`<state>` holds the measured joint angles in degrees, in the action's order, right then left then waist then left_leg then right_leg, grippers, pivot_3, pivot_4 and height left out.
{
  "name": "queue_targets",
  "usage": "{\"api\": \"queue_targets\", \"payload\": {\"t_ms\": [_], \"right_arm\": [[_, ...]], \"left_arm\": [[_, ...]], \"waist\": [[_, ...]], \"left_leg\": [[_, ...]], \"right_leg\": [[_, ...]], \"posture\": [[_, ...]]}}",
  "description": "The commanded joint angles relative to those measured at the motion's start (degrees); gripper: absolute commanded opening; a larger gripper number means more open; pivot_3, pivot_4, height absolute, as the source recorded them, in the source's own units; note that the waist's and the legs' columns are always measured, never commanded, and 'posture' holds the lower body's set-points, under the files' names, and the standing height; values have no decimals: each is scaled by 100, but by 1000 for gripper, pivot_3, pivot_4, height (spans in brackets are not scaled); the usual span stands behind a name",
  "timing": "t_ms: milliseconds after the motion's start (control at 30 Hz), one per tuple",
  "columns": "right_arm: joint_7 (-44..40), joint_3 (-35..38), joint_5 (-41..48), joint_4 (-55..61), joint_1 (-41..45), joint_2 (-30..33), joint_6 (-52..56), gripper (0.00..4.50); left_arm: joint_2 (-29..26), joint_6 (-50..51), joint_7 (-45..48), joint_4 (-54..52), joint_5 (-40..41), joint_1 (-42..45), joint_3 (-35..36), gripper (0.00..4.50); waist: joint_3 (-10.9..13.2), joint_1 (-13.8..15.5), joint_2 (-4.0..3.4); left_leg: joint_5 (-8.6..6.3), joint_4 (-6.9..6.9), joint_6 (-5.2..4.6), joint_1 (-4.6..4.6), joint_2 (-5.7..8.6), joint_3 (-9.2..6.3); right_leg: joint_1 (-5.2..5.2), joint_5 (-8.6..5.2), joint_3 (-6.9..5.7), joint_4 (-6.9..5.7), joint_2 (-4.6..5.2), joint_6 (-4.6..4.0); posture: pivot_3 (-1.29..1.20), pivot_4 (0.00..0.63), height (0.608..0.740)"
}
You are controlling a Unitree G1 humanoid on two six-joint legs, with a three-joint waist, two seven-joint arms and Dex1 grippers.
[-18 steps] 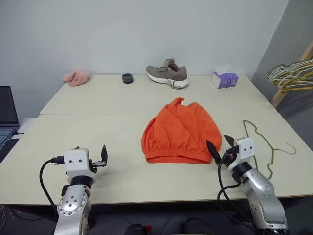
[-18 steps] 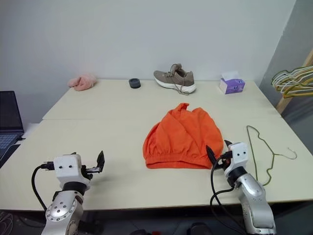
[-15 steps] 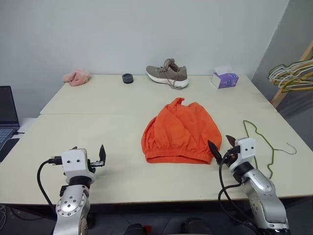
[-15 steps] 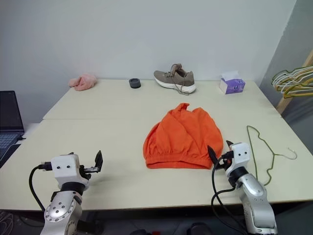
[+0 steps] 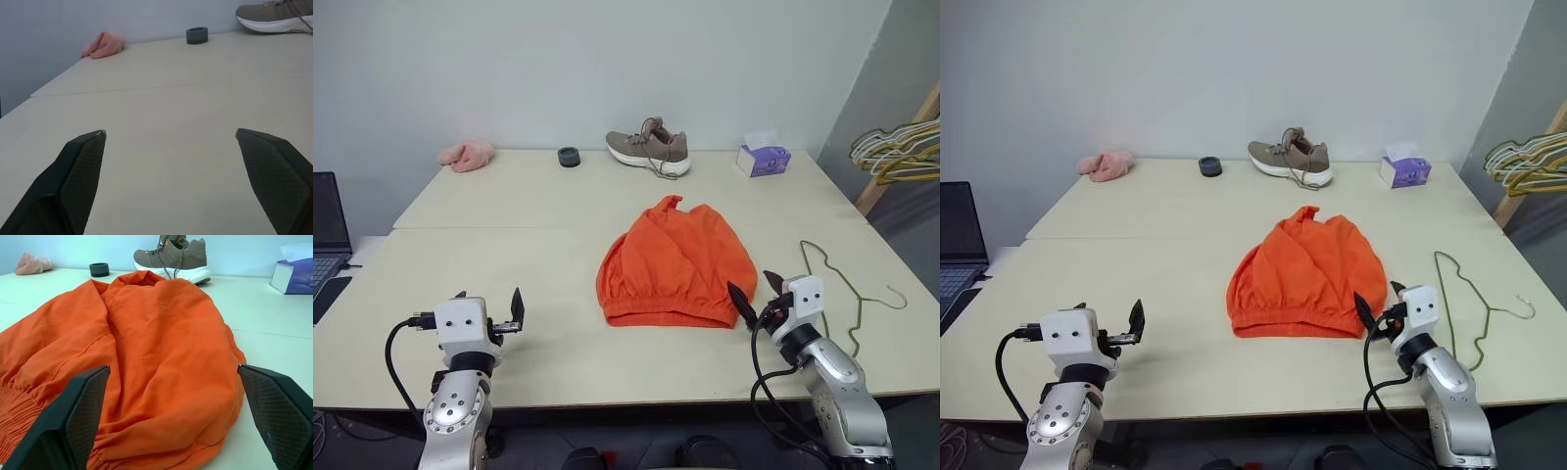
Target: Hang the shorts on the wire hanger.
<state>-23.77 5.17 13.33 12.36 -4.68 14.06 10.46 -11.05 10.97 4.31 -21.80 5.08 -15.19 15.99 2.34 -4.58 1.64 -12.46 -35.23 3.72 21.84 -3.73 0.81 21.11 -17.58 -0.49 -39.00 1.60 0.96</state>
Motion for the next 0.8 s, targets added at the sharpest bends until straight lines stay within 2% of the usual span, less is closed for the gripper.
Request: {"api": "queue_targets", "payload": {"t_ms": [33,367,433,467,533,600,633,800], "right_arm": [[-82,-58,28,93,166,75,-76,4454],[-174,-204,-59,52,244,173,-117,4454],[-166,-211,-49,49,248,163,-109,4454],[-154,-211,-51,46,252,155,-110,4454],[-128,-208,-55,43,256,141,-103,4454],[-116,-204,-58,32,252,137,-105,4454],[-114,-205,-59,29,250,137,-106,4454],[-110,-209,-64,35,215,141,-121,4454]], "left_arm": [[-21,-111,-45,-251,-39,3,71,4500],[-3,-87,-57,-302,-47,-33,33,4500],[-6,-84,-54,-301,-50,-27,28,4500],[-9,-83,-53,-298,-49,-21,28,4500],[-16,-78,-48,-297,-52,-10,24,4500],[-28,-77,-41,-289,-59,5,19,4500],[-33,-76,-36,-286,-58,12,19,4500],[-51,-67,-14,-263,-65,50,23,4500]], "waist": [[0,0,0],[4,48,-7],[12,49,-19],[15,53,-24],[23,111,-41],[28,185,-59],[27,228,-64],[25,274,-66]], "left_leg": [[0,0,0,0,0,0],[0,0,0,4,6,-27],[2,-1,-2,-4,33,-109],[4,-3,-4,-12,65,-190],[14,-3,-16,-14,114,-284],[14,-2,-16,-7,115,-300],[15,-2,-15,-9,107,-298],[14,5,-16,-8,95,-266]], "right_leg": [[0,0,0,0,0,0],[-20,-2,-22,3,7,-2],[-91,-22,-90,17,42,-15],[-133,-46,-175,18,72,-10],[-154,-76,-256,16,112,-10],[-175,-80,-276,14,111,-17],[-142,-84,-278,14,104,-22],[-143,-88,-234,3,81,-31]], "posture": [[-43,0,740],[-39,0,740],[-39,0,740],[-39,0,740],[-41,0,740],[-42,0,740],[-43,0,740],[-47,0,740]]}}
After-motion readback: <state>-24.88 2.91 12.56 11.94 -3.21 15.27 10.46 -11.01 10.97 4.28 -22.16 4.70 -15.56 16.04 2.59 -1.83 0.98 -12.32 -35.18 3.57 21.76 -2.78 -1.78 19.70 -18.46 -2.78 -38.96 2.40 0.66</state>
